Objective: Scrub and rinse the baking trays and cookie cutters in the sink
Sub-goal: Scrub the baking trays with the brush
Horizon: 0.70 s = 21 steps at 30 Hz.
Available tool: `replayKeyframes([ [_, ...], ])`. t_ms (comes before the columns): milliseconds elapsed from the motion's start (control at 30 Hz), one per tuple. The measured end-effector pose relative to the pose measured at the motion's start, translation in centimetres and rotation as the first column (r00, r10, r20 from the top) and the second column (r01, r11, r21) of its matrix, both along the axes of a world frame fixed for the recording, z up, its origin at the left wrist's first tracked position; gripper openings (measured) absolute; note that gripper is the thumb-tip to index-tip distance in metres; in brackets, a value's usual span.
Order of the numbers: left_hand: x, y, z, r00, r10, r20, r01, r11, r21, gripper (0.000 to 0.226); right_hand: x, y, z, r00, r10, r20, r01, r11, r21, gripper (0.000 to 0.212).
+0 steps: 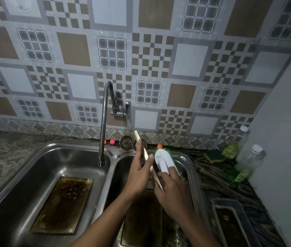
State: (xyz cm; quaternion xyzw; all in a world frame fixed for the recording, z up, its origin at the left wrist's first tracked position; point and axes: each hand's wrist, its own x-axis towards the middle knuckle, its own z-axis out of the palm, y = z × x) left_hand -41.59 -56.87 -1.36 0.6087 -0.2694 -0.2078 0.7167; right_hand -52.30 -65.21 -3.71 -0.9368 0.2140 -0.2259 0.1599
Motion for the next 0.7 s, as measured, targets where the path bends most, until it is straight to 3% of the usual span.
replayKeyframes([
  [67,0.2,0.0,-0.5,0.991,0.127,-0.038,-0.128,0.991,-0.026,0.056,0.2,0.8,0.2,0.999,0.024,-0.035,-0.026,0.998,-0.064,0.037],
  [133,0.4,0.2,-0.8,0.976,0.21,-0.051,-0.213,0.976,-0.048,0.054,0.3,1.1,0.4,0.998,0.054,-0.038,-0.055,0.998,-0.019,0.035],
  [267,1.0,0.8,-0.5,0.956,0.286,-0.064,-0.29,0.954,-0.07,0.055,0.6,0.2,1.7,0.985,0.064,0.159,-0.108,0.953,0.283,0.01],
  [400,1.2,1.4,-1.0,0.964,0.252,-0.084,-0.256,0.966,-0.031,0.051,1.8,-3.2,3.0,0.968,-0.098,0.232,-0.009,0.907,0.42,0.022],
  [467,0.8,1.7,-0.9,0.974,0.227,-0.023,-0.227,0.974,-0.01,0.05,2.6,-5.0,3.4,0.952,-0.187,0.244,0.047,0.873,0.486,0.038],
  [567,-0.1,1.6,-0.3,0.984,0.165,0.059,-0.166,0.986,0.004,0.049,4.2,-6.2,4.2,0.897,-0.352,0.266,0.176,0.838,0.516,0.039],
  [633,-0.3,0.9,-0.3,0.986,0.149,0.079,-0.15,0.989,0.014,0.048,5.5,-5.3,5.1,0.89,-0.349,0.292,0.169,0.85,0.5,0.037],
  [700,0.0,0.6,-0.4,0.981,0.18,0.071,-0.181,0.983,0.01,0.049,6.2,-3.1,6.0,0.912,-0.237,0.334,0.08,0.903,0.423,0.035],
])
